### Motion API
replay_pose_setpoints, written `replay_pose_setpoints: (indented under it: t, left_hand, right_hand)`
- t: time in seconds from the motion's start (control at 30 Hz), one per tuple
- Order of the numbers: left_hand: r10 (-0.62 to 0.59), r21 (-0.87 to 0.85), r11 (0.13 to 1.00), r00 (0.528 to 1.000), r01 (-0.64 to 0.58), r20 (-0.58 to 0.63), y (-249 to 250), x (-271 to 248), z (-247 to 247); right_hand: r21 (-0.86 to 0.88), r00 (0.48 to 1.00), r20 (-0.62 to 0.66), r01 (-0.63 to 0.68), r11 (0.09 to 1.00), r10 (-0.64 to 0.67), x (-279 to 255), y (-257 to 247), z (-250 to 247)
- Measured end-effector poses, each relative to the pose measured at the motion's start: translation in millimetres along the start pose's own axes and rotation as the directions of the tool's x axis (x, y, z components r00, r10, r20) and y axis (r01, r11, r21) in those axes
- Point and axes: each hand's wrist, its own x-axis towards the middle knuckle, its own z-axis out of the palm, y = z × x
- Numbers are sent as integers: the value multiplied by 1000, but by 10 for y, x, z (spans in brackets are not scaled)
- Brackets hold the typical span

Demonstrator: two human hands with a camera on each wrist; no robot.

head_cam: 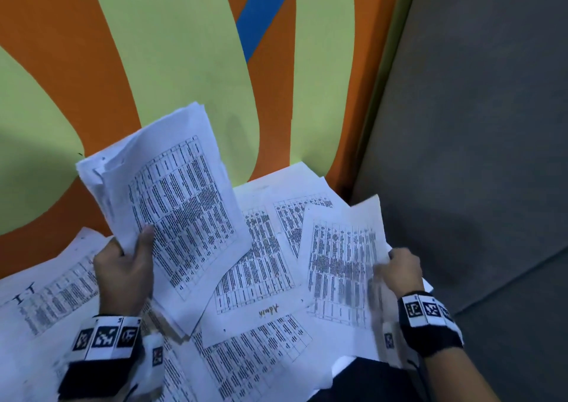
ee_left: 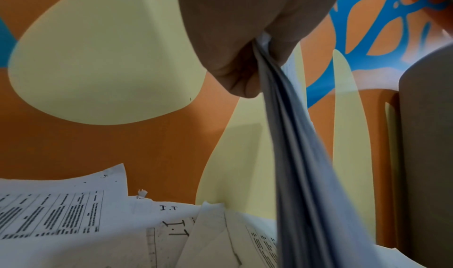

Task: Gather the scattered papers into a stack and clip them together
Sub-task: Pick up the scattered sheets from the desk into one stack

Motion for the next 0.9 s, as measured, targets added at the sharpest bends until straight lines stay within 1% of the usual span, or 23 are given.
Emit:
replay_pose_setpoints:
  t: [0.07, 0.1, 0.17, 0.2, 0.23, 0.27, 0.3, 0.33, 0.37, 0.4, 0.43, 0.5, 0.57, 0.63, 0.67, 0.77, 0.83, 0.9]
  left_hand:
    - [20, 27, 999, 1000, -19, -21, -6, 9, -5]
    - [35, 38, 999, 999, -33, -36, 5, 7, -13]
    - [52, 46, 998, 997, -50, -58, 29, 3, -28]
    - [49, 45, 998, 996, -46, -69, 34, 4, -48]
    - [43, 42, 998, 996, -40, -84, 18, 15, -70]
    - [44, 40, 998, 994, -41, -104, -4, 29, -108]
    - [49, 47, 998, 992, -44, -119, -33, 44, -150]
    - [56, 64, 997, 990, -48, -133, -64, 61, -196]
    - [62, 85, 995, 988, -50, -141, -91, 74, -250]
    - [67, 104, 993, 987, -52, -147, -107, 79, -292]
    - [62, 108, 993, 985, -45, -160, -113, 81, -345]
    - [37, 112, 994, 982, -17, -185, -150, 95, -449]
    - [13, 108, 994, 975, 11, -224, -195, 101, -558]
    - [6, 122, 992, 967, 26, -255, -259, 98, -676]
    - [3, 129, 991, 962, 33, -272, -289, 93, -722]
    - [-2, 127, 991, 955, 42, -297, -335, 62, -843]
    - [-3, 131, 990, 955, 44, -295, -300, 24, -873]
    - [-1, 137, 990, 957, 43, -289, -295, 0, -884]
  right_hand:
    - [47, 993, -81, 91, 995, -87, -19, -45, -185]
    - [46, 978, -144, 156, 987, -148, -22, -95, -309]
    - [48, 915, -294, 302, 952, -276, -63, -263, -641]
    - [73, 882, -353, 359, 930, -313, -65, -361, -792]
    - [112, 861, -389, 397, 911, -327, -51, -450, -926]
    - [181, 859, -399, 418, 890, -322, -13, -545, -1016]
    - [265, 867, -391, 428, 864, -309, 69, -625, -1057]
    - [350, 887, -357, 418, 838, -293, 147, -713, -1063]
    - [434, 913, -287, 393, 811, -288, 218, -798, -1007]
    - [503, 941, -195, 339, 795, -277, 293, -876, -881]
    - [557, 952, -90, 291, 778, -292, 303, -989, -739]
    - [552, 948, 77, 218, 805, -310, 297, -1175, -309]
    - [448, 931, 183, 206, 870, -315, 204, -1343, 151]
    - [231, 914, 260, 255, 939, -312, 130, -1453, 571]
    - [146, 906, 294, 272, 951, -304, 93, -1493, 751]
    - [-12, 898, 343, 298, 955, -276, -51, -1632, 1144]
    - [-114, 915, 345, 264, 958, -211, -143, -1709, 1269]
    - [-190, 919, 357, 247, 950, -167, -238, -1765, 1342]
